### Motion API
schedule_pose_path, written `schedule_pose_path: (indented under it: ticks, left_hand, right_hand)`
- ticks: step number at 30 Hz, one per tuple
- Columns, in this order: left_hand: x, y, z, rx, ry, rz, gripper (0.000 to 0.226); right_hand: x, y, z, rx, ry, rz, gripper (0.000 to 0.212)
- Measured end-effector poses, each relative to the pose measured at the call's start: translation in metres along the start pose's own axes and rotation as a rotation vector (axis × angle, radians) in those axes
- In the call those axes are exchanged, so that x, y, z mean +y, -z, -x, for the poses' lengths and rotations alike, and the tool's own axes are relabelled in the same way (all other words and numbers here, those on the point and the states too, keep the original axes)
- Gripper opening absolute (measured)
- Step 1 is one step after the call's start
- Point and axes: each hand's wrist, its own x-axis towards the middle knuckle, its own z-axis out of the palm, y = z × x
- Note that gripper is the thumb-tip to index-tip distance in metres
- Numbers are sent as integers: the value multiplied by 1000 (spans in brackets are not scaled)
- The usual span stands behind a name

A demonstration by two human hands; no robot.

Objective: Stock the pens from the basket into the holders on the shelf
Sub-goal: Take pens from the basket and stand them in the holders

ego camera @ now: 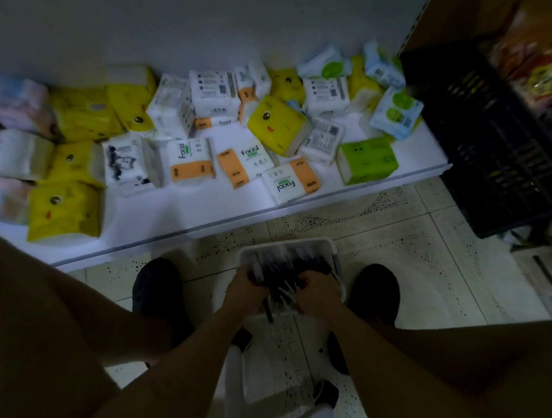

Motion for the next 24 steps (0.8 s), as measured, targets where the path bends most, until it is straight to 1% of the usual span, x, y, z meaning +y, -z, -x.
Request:
schedule_pose_path:
  ticks: [2,4,5,6,9,10,13,15,18,20,22,24]
  left_hand:
    - [7,4,11,6,-77,26,37]
    - [13,10,20,30,-117,62,36]
    - [17,13,24,56,-128,73,33]
    - [21,17,27,83,-130,79,30]
    - [36,29,39,142,-145,129,29]
    - [41,33,43,162,-164,155,28]
    - [61,44,58,226,-261,141,22]
    - [74,50,68,233,-314,182,20]
    - [87,60,84,233,-354,204,21]
    - [93,68,94,270,-441,150,26]
    - [101,78,103,305,-513,111,31]
    - [113,89,111,297,-556,135,34]
  right_hand:
    - [-9,1,10,-5,20,-12,10]
    - [-19,3,18,16,0,-52,21]
    - [-26,7,23,64,-3,-63,25]
    - [-30,10,28,126,33,-76,27]
    - [-40,19,45,259,125,-270,37]
    - [-43,21,48,294,158,-302,38]
    - [-59,30,65,284,249,-478,26]
    - [-70,34,71,278,285,-580,26]
    - [-87,38,83,289,294,-518,14]
    - [-100,45,90,300,321,-545,13]
    - [-113,55,97,343,390,-533,15]
    - [-126,63,107,374,493,-499,12]
